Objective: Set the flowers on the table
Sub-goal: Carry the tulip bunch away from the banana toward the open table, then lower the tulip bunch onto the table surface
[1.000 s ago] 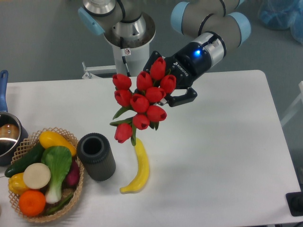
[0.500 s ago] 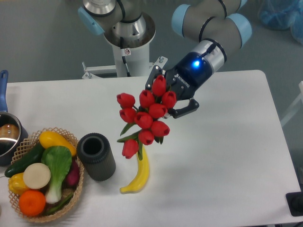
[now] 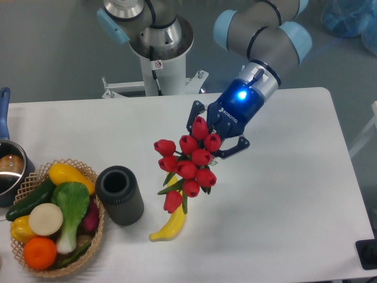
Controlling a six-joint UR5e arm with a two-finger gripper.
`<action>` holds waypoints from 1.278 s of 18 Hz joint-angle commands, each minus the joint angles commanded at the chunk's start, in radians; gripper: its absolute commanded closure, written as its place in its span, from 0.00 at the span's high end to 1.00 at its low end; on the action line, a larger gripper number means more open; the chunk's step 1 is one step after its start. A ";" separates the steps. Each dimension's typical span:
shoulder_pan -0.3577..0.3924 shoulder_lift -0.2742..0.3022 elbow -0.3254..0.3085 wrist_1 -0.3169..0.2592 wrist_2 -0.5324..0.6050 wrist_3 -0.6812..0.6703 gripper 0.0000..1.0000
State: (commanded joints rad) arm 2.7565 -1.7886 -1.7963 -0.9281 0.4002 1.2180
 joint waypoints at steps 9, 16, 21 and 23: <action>0.054 -0.041 -0.038 -0.003 0.110 0.087 0.40; 0.077 -0.069 -0.026 0.000 0.184 0.089 0.40; 0.087 -0.071 -0.031 0.002 0.281 0.132 0.40; 0.086 -0.074 -0.025 0.002 0.328 0.130 0.40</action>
State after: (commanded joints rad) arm 2.8425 -1.8622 -1.8209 -0.9265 0.7284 1.3484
